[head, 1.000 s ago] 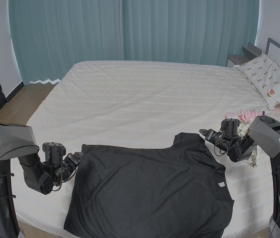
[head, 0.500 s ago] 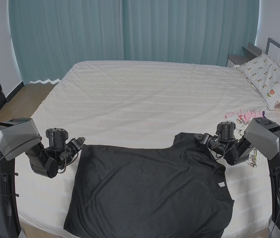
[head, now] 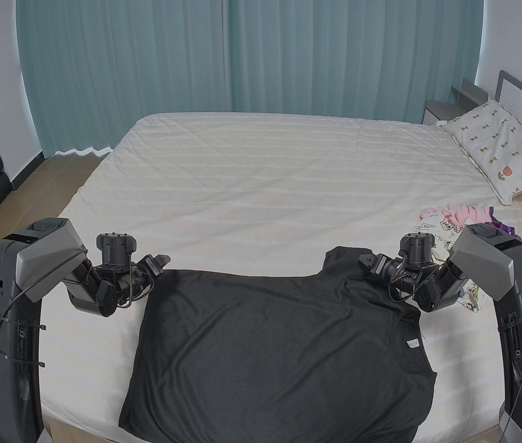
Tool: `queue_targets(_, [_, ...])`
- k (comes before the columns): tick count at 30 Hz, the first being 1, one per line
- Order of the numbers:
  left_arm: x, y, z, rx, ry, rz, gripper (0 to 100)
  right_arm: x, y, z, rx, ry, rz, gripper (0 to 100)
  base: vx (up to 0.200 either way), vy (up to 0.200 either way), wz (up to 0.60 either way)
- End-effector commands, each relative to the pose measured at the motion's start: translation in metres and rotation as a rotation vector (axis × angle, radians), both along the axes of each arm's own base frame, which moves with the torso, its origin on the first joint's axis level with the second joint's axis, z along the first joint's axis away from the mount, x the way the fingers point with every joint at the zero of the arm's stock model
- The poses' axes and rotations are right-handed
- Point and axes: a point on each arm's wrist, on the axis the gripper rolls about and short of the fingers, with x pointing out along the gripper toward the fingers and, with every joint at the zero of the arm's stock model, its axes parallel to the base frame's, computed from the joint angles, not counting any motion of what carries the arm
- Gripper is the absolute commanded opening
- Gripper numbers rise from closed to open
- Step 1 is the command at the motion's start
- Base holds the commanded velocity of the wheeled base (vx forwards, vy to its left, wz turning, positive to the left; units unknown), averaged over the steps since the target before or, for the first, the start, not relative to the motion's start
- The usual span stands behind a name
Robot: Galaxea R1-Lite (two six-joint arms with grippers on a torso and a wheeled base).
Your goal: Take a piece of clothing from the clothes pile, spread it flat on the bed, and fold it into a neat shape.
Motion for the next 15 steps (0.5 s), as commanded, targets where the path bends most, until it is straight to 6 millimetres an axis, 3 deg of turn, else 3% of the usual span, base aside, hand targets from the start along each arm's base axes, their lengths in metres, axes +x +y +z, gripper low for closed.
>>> queue_targets(1, [0.003, -0.002, -0.01, 0.006, 0.012, -0.016, 100, 0.0, 0.0, -0.002, 0.0, 0.003, 0.0, 100, 0.0, 0.0, 0.0])
queue_targets(3, [0.003, -0.002, -0.01, 0.006, 0.012, -0.016, 100, 0.0, 0.0, -0.002, 0.0, 0.003, 0.0, 100, 0.0, 0.0, 0.0])
queue_targets(4, [0.004, -0.003, -0.016, 0.017, 0.02, -0.026, 0, 0.0, 0.0, -0.002, 0.0, 0.003, 0.0, 100, 0.0, 0.0, 0.0])
queue_targets(9, [0.007, -0.004, -0.026, 0.058, 0.027, -0.046, 0, 0.0, 0.0, -0.003, 0.001, 0.004, 0.003, 100, 0.0, 0.0, 0.0])
queue_targets(10, [0.009, -0.003, -0.026, 0.062, 0.022, -0.037, 0, 0.001, 0.0, -0.004, 0.004, 0.003, 0.006, 0, 0.0, 0.0, 0.0])
queue_targets(15, [0.015, 0.0, -0.022, 0.073, -0.002, -0.007, 0, 0.003, 0.001, 0.002, 0.016, -0.015, 0.007, 0, 0.0, 0.0, 0.0])
